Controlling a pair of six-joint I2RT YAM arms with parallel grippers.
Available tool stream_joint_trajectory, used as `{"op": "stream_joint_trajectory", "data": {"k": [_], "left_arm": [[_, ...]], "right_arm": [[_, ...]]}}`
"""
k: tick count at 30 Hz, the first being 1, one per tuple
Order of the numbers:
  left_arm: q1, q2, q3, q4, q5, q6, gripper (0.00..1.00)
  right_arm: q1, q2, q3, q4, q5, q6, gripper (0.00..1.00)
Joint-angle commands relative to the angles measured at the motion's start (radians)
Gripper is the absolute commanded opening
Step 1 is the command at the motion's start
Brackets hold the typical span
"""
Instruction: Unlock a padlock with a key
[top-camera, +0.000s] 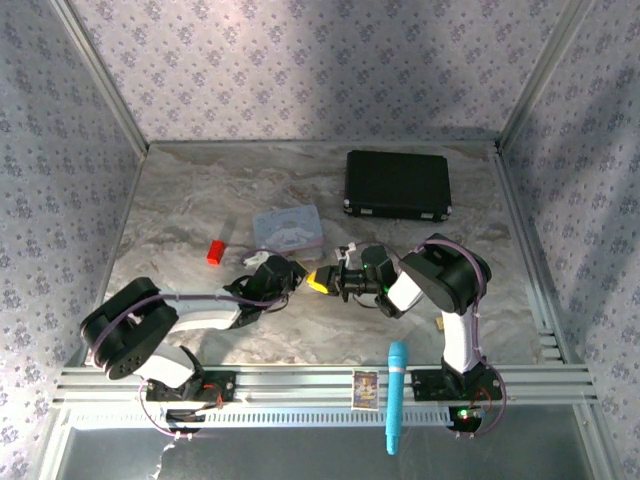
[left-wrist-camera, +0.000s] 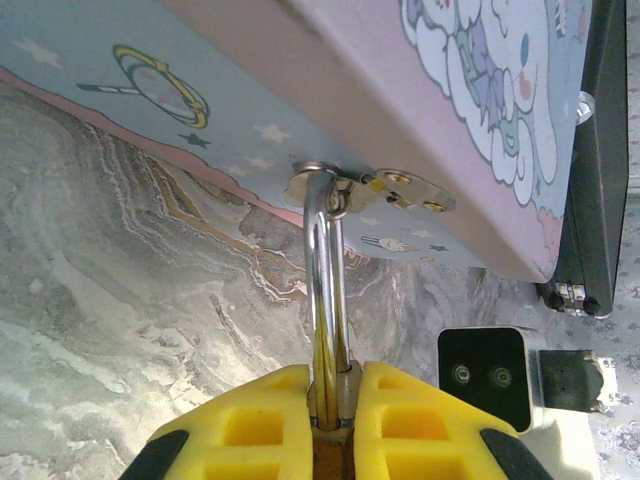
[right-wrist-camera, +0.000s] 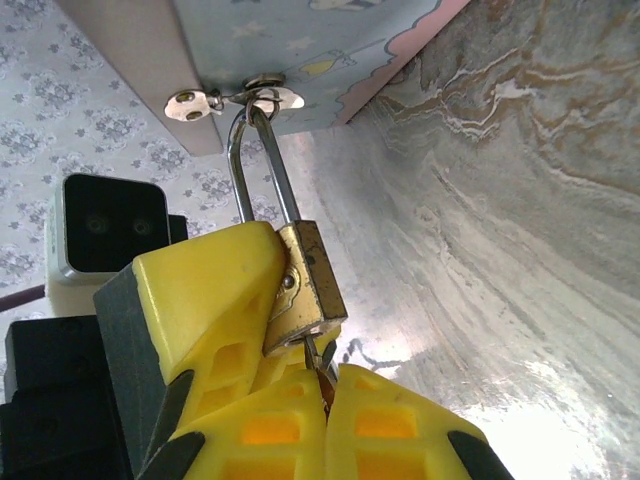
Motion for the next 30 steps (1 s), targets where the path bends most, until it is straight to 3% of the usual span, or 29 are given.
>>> {"op": "stream_joint_trajectory", "data": {"k": [1,8,16,20,28,30], "left_arm": [[-0.044,-0.046,-0.011,-0.033,0.083,0.007,0.0],[-0.047,-0.06,0.037,-0.098,0.135,0.014,0.0],[-0.097,-0.052,0.008,-0.034,0.102,-0.028,0.0],[-0.109,-0.079,-0.007,-0.01,0.084,-0.036,0.0],[-0.106,-0.135,-0.028,-0.017,0.077,-0.04,0.0],[-0.104,-0.141,-0.029,-0.023,0.073,-0.039,0.0]], "right_arm": [[-0.019,-0.039,0.036,0.062,0.08,0.055,0.0],[0.018,-0.107,0.065,-0.147,0.094,-0.169,0.0],[-0.022,-0.004,0.091,0.116,0.092,0.109,0.0],[-0.027,0.016,0.116,0.111,0.103,0.21,0.0],[-0.074,0.017,0.075,0.086,0.116,0.209,0.0],[-0.07,-0.001,0.061,0.052,0.11,0.178,0.06]]}}
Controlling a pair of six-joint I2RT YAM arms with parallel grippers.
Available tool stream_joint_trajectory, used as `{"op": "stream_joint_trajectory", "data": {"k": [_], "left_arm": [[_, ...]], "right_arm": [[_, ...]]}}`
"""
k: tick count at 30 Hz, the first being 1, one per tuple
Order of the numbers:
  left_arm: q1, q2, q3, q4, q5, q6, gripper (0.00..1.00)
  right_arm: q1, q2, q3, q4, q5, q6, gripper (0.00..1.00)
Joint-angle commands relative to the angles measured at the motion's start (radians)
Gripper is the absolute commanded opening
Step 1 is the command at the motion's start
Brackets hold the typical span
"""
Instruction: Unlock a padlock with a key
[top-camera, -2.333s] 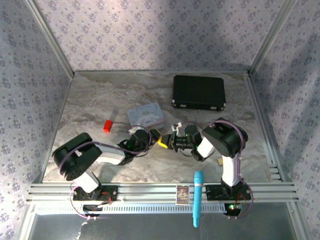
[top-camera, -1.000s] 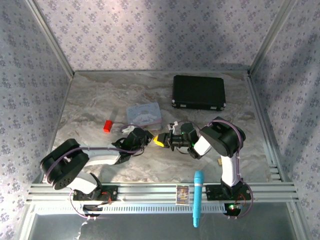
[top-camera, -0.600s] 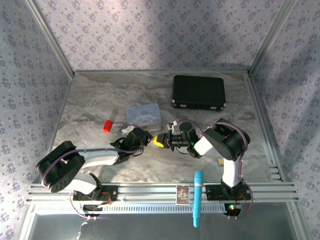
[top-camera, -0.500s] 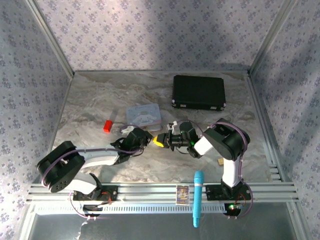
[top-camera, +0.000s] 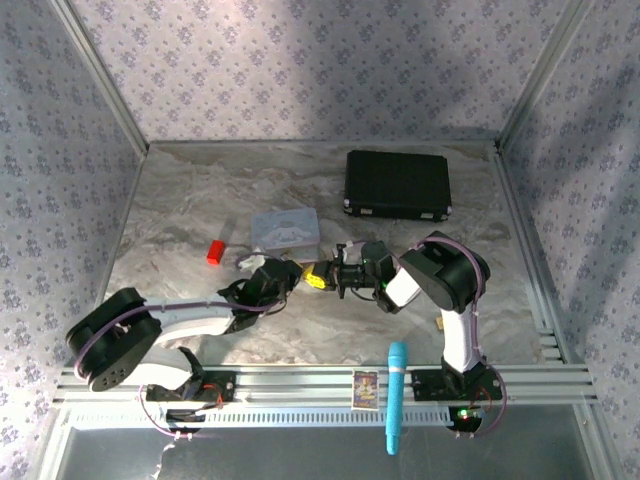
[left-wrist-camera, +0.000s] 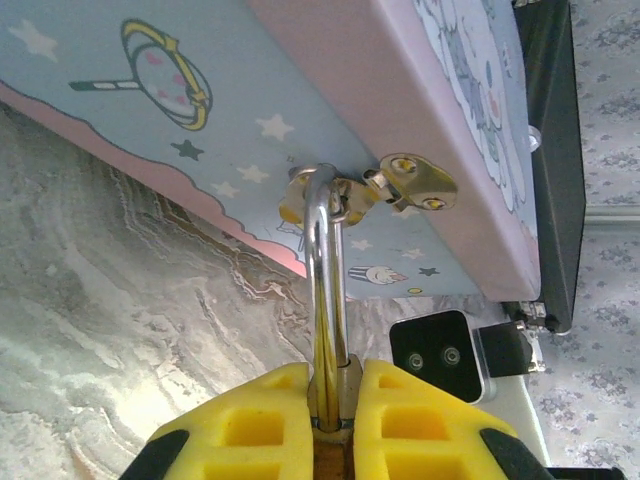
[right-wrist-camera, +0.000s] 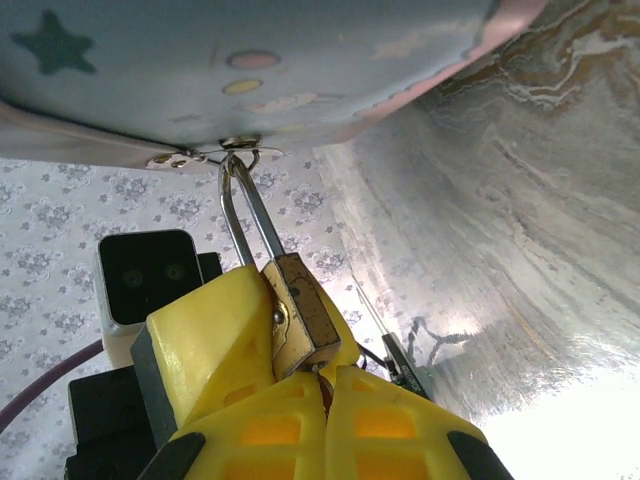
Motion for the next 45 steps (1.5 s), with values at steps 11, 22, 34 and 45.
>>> {"op": "stream_joint_trajectory", "data": {"k": [11,22,34,45], "left_arm": [[-0.017,-0.027,-0.021,0.001,0.156,0.012,0.0],[-0.017,-0.024,-0.009,-0.069,0.167,0.004,0.0],[-0.015,-0.007,0.01,-0.094,0.219,-0.032,0.0],[-0.013,0.003,0.02,-0.085,0.243,-0.033,0.0]], "right_arm": [[-0.041,-0.186,-0.13,-0.258,0.187,-0.227,0.24],[0.106,-0.555,0.088,-1.297,0.532,-1.095,0.61],[0.292,-0.607,0.065,-1.232,0.784,-1.547,0.52],[0.388,-0.497,0.103,-1.117,0.826,-1.621,0.41]]}}
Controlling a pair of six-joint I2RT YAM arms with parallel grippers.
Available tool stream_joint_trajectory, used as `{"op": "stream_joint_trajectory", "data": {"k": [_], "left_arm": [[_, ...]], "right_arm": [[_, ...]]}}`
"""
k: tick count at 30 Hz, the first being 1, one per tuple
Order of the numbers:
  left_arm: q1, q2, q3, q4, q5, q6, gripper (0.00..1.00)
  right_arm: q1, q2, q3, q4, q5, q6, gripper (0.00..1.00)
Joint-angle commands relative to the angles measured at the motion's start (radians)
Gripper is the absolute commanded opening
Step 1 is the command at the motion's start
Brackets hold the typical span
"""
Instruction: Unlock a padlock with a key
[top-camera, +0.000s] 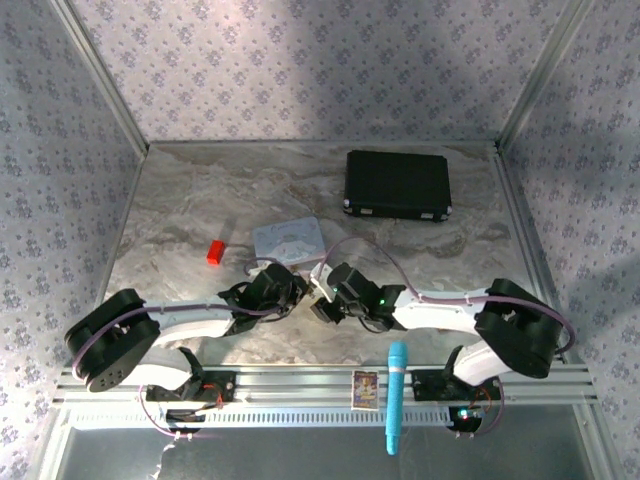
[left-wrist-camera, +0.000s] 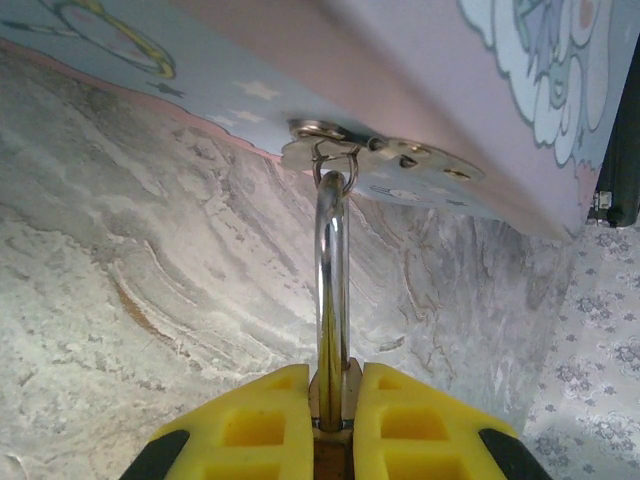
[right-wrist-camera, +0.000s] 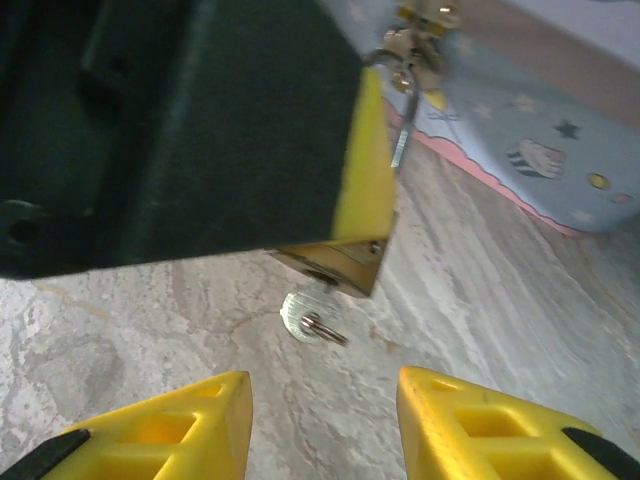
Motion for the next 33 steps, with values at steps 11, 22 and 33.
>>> {"op": "stream_joint_trajectory", "data": {"k": [11,22,33], "left_arm": [[0.003,0.017,0.009,0.036,0.052,-0.037,0.0],[0.003,0.015,-0.004,0.044,0.055,-0.044,0.0],[0.005,0.002,-0.001,-0.03,0.034,-0.011,0.0]], "right_arm": [[-0.012,0.076,0.051,0.09,0.021,-0.034,0.14],[-0.098,0.077,-0.024,0.211,-0.201,0.105,0.04],[-0.144,0.051,-0.062,0.203,-0.252,0.255,0.24]]}}
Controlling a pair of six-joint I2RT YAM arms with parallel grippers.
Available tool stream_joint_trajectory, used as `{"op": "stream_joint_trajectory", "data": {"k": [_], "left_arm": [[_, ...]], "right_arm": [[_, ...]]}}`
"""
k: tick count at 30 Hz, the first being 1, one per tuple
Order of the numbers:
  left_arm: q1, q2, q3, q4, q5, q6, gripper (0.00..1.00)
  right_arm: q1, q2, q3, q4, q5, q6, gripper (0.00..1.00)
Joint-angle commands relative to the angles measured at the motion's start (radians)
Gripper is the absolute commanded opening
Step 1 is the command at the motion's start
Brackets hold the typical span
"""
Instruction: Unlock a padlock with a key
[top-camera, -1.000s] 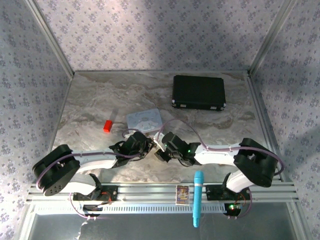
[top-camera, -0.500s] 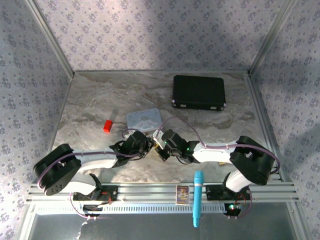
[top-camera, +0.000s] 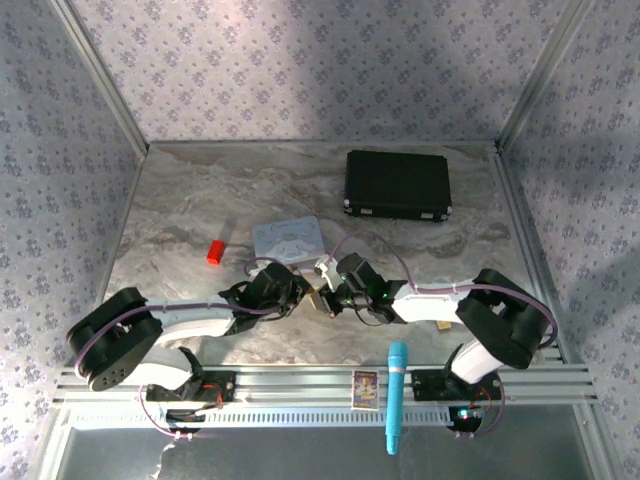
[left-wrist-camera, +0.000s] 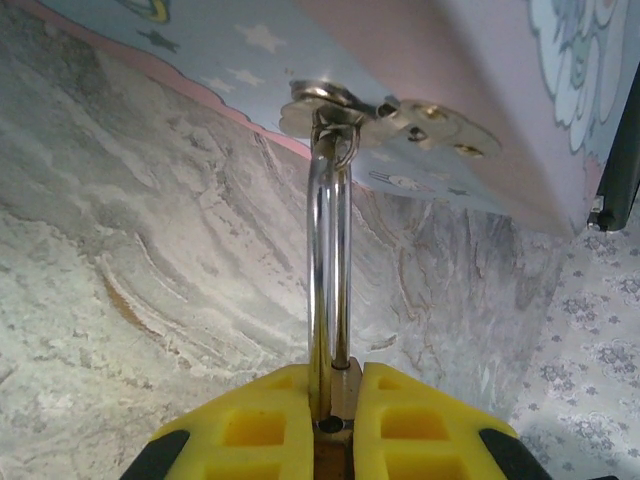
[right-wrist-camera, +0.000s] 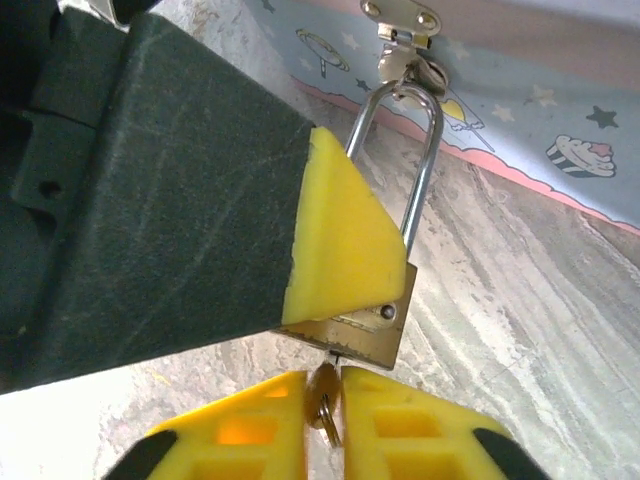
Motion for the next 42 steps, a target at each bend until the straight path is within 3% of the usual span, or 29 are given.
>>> {"op": "stream_joint_trajectory", "data": {"k": [1,4,8,12,17,24,28,35,42], "left_arm": [[0.0,-0.01,0.002,-0.067,0.015,0.029,0.0],[0.009,0.0,0.019,-0.15,0.02,0.077,0.0],[0.017,0.018,0.009,-0.199,0.013,0.113,0.0],[0.021,0.023,0.05,-0.302,-0.001,0.208,0.0],[0.024,0.066,0.19,-0.6,-0.096,0.41,0.0],[0.021,0.167,0.298,-0.837,-0.205,0.56,0.04],[0.016,0.247,0.358,-0.937,-0.262,0.596,0.07],[-0.025,0.327,0.424,-0.952,-0.286,0.612,0.13],[-0.071,0.403,0.538,-1.137,-0.408,0.61,0.2]], "right_arm": [[-0.02,-0.033,-0.011,-0.033,0.01,0.079,0.29],[-0.028,-0.084,-0.006,-0.093,0.033,0.114,0.47],[-0.028,-0.14,0.053,-0.221,0.128,0.106,0.55],[-0.052,-0.148,0.167,-0.382,0.34,0.145,0.6],[-0.15,-0.039,0.36,-0.54,0.343,0.18,0.6],[-0.165,0.183,0.593,-0.674,0.29,0.14,0.55],[-0.168,0.238,0.603,-0.669,0.26,0.149,0.54],[-0.18,0.247,0.604,-0.656,0.247,0.152,0.54],[-0.193,0.246,0.584,-0.624,0.226,0.187,0.53]]}}
